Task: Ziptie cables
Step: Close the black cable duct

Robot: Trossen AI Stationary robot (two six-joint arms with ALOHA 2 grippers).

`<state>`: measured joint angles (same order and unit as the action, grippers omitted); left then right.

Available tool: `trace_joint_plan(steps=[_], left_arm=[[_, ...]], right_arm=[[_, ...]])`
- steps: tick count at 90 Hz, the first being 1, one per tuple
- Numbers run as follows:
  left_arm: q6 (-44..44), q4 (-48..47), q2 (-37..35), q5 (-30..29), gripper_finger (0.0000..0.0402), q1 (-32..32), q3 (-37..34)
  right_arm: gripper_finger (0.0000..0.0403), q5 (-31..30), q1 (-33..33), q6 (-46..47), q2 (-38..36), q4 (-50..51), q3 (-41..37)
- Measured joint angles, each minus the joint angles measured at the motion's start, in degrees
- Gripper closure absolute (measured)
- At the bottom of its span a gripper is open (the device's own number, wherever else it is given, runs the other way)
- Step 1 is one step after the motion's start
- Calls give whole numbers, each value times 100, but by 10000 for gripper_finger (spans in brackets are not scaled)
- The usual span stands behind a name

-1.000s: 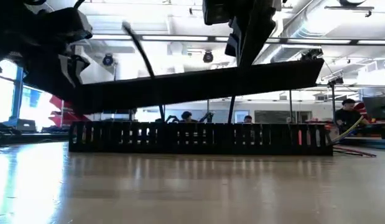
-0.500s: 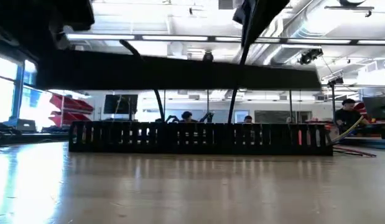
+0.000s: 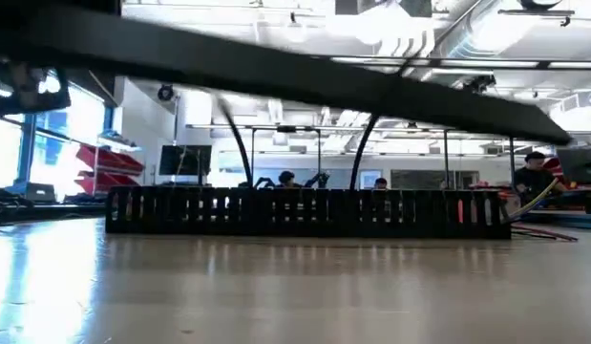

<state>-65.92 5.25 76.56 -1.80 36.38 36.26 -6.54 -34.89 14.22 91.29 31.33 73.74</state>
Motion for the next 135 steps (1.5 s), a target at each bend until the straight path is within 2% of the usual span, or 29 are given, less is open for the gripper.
trace_joint_plan(steps=[5,13,28,44,59,81,97,108,124,135], left_arm=[[-113,140,130,43,401,17,1],[-281,389,287,69,401,31,-1],[-415,1018,441,55,401,39,2],[-607,1259,443,-1,401,39,8],[-709,1452,445,-41,401,39,6],[-705,1749,445,-186,402,44,6],[-736,1773,445,-160,402,55,6],[-737,1764,445,-165,402,87,6],[-743,1740,445,-179,401,109,6],[-559,1733,445,-360,395,108,6]], right_arm=[[266,-72,-112,-370,72,-366,-8],[249,-330,-246,-793,220,-392,121],[174,-946,-455,-1561,544,-364,207],[95,-2747,-716,-2363,886,-261,204],[69,-3808,-759,-2433,1121,-72,207],[71,-3791,-531,-2114,1158,415,207],[82,-3520,-341,-1585,1158,1049,207],[117,-3337,-328,-1465,1145,1084,207],[203,-2886,-332,-1226,1143,1069,207],[203,-2578,-332,-732,1139,1150,207]])
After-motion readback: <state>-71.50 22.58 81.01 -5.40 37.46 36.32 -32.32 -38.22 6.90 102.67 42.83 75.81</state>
